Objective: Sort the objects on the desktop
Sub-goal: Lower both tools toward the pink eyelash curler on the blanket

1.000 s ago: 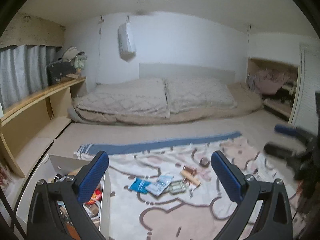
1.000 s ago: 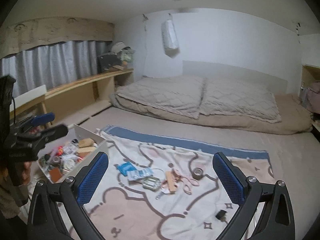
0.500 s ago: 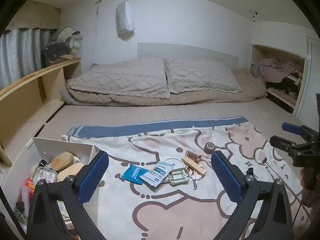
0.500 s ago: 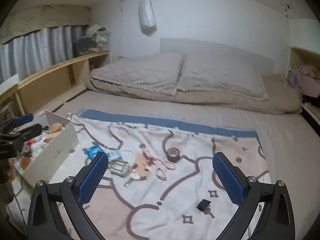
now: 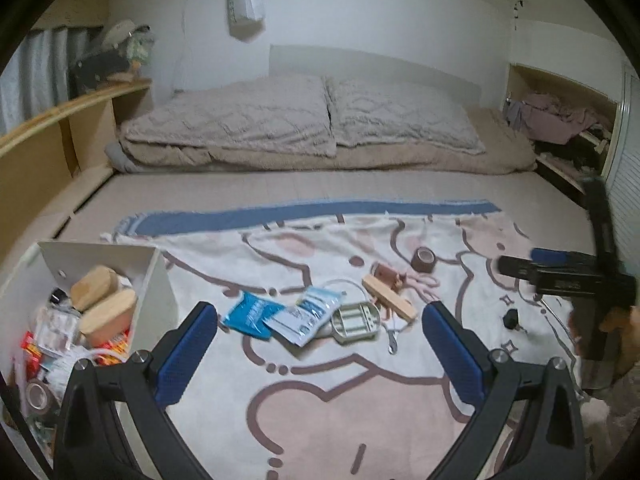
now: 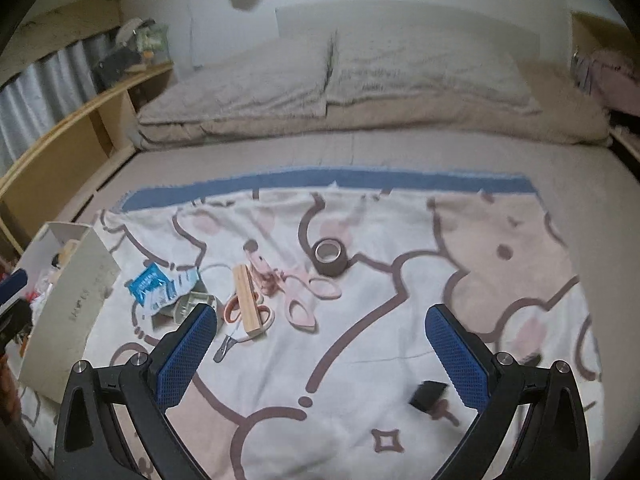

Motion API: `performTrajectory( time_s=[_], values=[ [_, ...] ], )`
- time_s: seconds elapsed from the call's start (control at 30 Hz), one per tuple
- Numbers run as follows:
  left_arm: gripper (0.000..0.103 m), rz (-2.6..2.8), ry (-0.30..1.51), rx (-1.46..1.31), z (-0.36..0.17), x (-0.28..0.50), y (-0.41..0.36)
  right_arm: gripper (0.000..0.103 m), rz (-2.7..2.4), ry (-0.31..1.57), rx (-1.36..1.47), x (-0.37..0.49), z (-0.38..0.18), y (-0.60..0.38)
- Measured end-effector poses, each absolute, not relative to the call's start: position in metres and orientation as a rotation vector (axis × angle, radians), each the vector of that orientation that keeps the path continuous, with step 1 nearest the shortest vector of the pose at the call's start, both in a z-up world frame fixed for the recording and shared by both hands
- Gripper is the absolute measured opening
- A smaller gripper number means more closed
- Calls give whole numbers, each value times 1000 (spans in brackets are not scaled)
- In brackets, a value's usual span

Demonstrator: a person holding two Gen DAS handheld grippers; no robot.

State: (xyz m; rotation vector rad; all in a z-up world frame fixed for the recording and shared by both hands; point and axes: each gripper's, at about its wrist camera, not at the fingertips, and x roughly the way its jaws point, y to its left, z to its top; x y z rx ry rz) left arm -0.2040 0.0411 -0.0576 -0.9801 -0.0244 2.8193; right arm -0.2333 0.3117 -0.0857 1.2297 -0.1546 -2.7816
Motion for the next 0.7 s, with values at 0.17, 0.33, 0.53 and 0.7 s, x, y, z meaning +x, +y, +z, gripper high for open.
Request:
performTrajectory(
  time_s=[0.17, 0.33, 0.53, 0.7],
  values=[
    [103, 2758, -55, -1077, -77, -213, 45, 103, -2766, -72, 1329, -261, -113, 293],
    [103, 2732, -25, -1116, -89, -214, 47, 103, -2802, -49, 1427, -296, -137, 289],
    [103, 2692, -2, -1179, -102, -216, 48, 103, -2800, -152, 1544, -329, -162, 297],
    [103, 2675, 26, -1193, -108, -215, 49, 103, -2784, -127, 1637, -339, -178, 300]
  ],
)
